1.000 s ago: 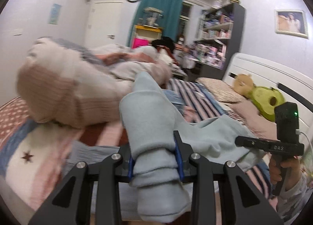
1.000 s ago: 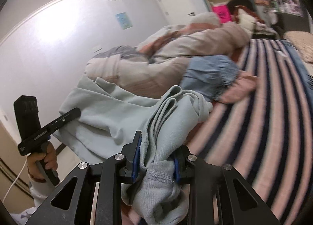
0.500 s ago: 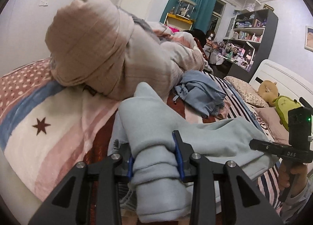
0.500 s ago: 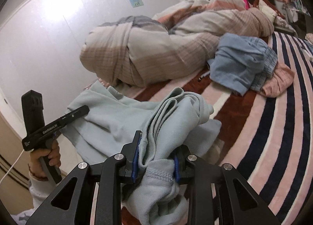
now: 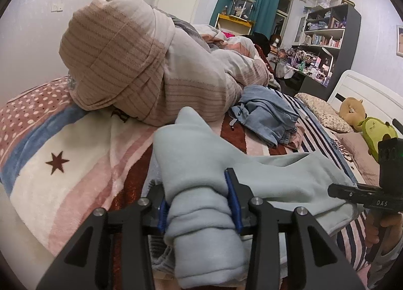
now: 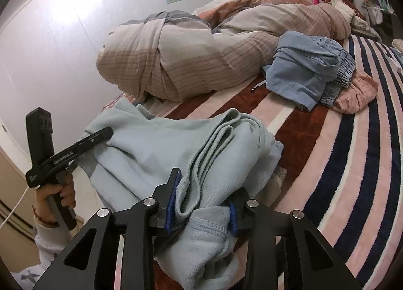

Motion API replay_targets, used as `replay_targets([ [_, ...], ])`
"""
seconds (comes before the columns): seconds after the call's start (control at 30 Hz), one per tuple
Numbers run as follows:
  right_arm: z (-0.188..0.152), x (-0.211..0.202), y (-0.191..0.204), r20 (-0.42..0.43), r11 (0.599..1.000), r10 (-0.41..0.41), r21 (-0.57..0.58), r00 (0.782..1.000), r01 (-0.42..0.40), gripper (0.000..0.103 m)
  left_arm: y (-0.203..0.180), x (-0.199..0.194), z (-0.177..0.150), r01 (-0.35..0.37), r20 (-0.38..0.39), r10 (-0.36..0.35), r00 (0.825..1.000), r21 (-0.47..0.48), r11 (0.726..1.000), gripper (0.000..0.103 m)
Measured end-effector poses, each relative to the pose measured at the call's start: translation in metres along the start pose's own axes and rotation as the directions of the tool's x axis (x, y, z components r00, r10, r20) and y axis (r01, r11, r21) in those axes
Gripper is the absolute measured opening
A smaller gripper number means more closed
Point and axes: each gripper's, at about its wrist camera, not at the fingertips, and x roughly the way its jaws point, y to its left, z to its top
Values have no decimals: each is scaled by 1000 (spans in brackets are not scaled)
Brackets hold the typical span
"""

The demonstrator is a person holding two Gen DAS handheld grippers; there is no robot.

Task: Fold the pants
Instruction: 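Carry the folded sweatpants with both tools toward the bed corner by the duvet, then lower the sweatpants onto the bed and open both tools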

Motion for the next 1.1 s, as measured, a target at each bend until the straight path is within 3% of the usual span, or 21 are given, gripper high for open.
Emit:
replay_targets([
  [0.17, 0, -2, 2, 3, 1000, -6, -12, 1000, 6, 37, -4, -2, 1, -28, -5, 28, 1000, 17, 999, 37],
  [0.5, 2, -11, 6, 3, 1000, -1, -26, 1000, 1, 40, -15, -13, 5, -83, -13, 84, 996, 47, 995, 43],
  [0.87, -2, -27, 14, 12, 998, -1, -66, 1000, 2, 52, -37, -41, 3, -140, 6, 140, 990, 93, 986, 63],
  [1.1, -11, -51, 18, 34, 997, 2, -78, 999, 0, 58, -56, -57, -3, -146, 4, 146, 989, 101, 984, 70],
])
